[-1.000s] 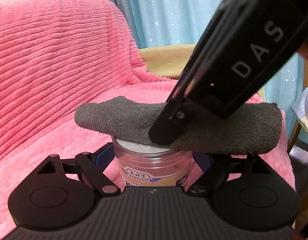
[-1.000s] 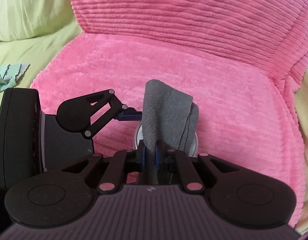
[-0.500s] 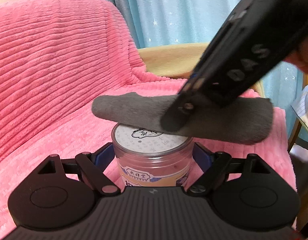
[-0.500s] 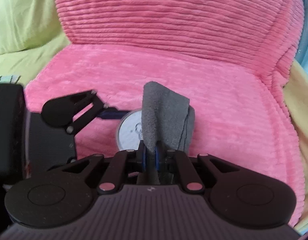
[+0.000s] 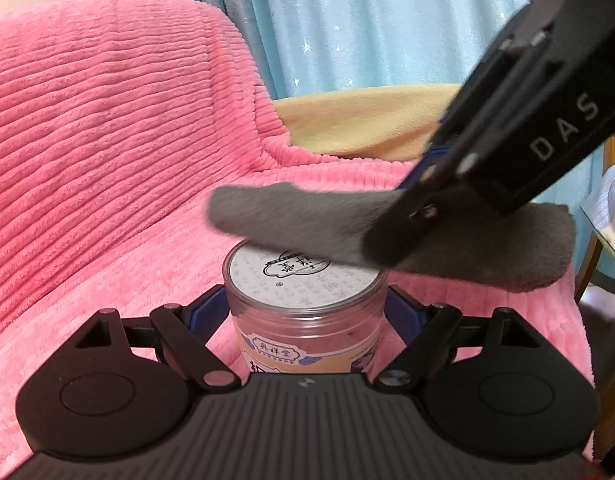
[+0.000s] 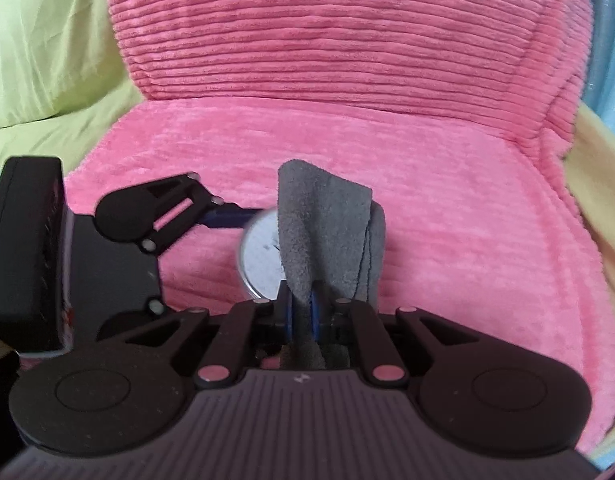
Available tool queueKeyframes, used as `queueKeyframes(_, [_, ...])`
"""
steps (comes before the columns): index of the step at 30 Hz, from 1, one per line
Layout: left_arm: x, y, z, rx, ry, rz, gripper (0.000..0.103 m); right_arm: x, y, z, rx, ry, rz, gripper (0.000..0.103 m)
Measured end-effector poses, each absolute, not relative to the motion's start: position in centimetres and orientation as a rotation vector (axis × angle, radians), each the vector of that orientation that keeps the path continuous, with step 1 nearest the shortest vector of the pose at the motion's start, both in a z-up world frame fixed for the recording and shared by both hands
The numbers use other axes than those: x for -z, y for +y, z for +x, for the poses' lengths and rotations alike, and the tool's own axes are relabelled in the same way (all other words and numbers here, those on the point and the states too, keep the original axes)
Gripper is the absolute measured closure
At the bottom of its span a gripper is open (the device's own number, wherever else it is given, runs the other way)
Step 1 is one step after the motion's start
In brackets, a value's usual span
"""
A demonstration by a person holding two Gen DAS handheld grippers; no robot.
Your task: Clean container
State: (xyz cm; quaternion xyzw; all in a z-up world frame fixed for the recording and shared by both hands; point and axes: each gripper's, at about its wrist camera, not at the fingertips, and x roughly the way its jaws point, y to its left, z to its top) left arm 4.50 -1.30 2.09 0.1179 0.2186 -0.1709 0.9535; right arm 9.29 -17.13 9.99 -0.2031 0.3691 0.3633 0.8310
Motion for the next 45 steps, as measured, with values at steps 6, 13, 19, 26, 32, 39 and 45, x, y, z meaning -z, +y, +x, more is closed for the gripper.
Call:
queueKeyframes(6, [-2.3,-0.3,4.6,0.313,0.433,0.199,0.019,-9.7,-18.7,10.0,-0.644,0.732,-0.484,0.096])
queueKeyframes(13, [-2.6,3.4,5.3,0.196,0.431,0.129,0.019,-7.0,-17.7,11.2,-0.611,0.613,-0.651,0.096])
queueKeyframes(19, [-2.3,3.3,5.8,0.173,0.443,0.132,0.018,-4.1,-16.7,11.8,-0.623,0.559,-0.750,0.096])
queueKeyframes(26, [-2.2,2.6,5.7,0.175,0.441,0.153,0.018,-1.2,-15.8,11.6,-0.681,0.614,-0.747,0.096])
queueKeyframes(32, [-2.3,2.6,5.4,0.169,0.457,0.149,0.014,-1.6,-15.5,10.4,-0.651,0.605,-0.762,0.095])
queueKeyframes(39, [-2.7,2.7,3.9,0.165,0.471,0.156,0.007,-3.4,-16.1,7.2,-0.594,0.594,-0.797,0.095])
queueKeyframes(45, [-3.1,2.6,1.6,0.174,0.520,0.131,0.002,-4.2,-18.1,3.4,-0.518,0.667,-0.484,0.095])
